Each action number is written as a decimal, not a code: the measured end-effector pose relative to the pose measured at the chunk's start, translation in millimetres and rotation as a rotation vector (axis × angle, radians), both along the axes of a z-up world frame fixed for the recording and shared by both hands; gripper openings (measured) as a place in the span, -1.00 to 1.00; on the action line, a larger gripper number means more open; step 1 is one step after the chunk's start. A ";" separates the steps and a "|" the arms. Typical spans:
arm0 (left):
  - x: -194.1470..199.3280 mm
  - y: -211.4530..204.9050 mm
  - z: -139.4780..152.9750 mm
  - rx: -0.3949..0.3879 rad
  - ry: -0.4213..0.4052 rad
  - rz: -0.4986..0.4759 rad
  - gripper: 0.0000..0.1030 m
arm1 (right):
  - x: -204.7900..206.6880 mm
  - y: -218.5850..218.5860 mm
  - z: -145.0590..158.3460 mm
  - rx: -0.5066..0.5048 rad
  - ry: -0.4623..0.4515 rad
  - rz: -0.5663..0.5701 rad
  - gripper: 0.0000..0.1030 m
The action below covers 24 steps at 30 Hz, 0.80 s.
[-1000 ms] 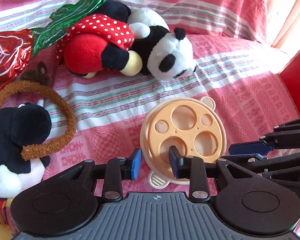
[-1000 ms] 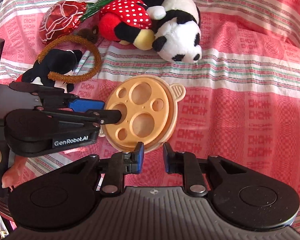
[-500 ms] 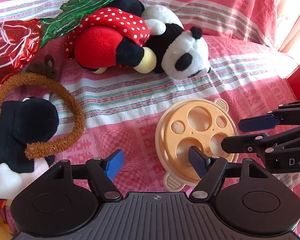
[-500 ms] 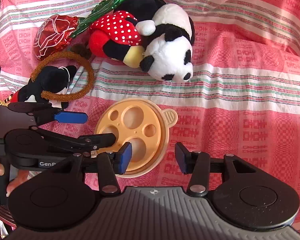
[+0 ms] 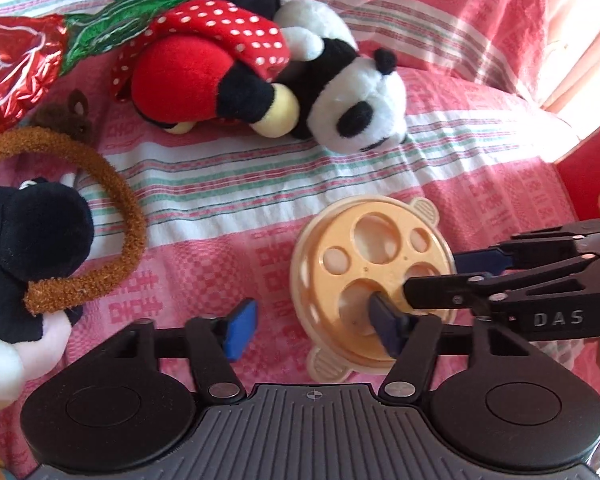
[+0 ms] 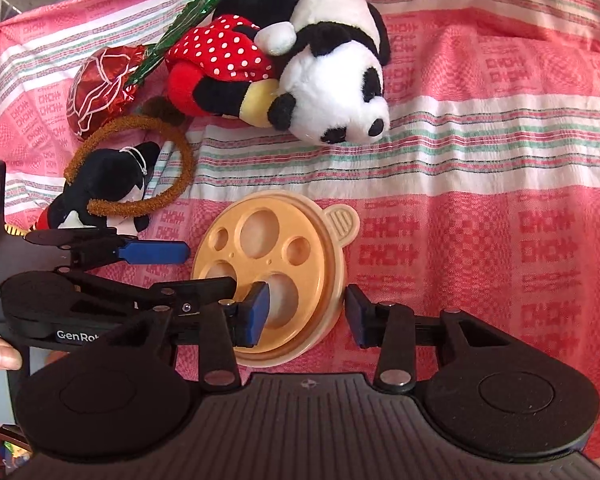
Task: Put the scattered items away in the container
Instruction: 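Close the right gripper on the rim of the beige container, then lift the beige container, tilting it on its edge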
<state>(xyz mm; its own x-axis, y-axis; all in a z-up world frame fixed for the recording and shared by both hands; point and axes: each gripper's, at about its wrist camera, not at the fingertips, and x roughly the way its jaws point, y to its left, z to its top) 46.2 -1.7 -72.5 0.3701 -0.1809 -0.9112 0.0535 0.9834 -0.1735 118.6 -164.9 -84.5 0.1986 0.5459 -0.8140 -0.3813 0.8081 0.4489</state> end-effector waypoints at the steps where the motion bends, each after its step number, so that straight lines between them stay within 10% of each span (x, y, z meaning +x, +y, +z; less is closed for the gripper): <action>1: -0.3 -4.0 2.6 0.012 0.001 -0.015 -0.20 | -2.3 1.3 1.8 -0.014 -0.009 0.002 -0.10; 24: -58.8 -15.3 8.1 0.086 0.005 -0.082 -0.69 | -87.8 -5.4 25.4 -0.113 -0.044 0.023 -0.47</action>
<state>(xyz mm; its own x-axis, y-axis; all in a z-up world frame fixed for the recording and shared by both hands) -12.6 -16.9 -64.4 0.3523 -0.1318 -0.9266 0.1333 0.9870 -0.0897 30.7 -170.3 -59.0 0.2235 0.4564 -0.8613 -0.4179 0.8432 0.3383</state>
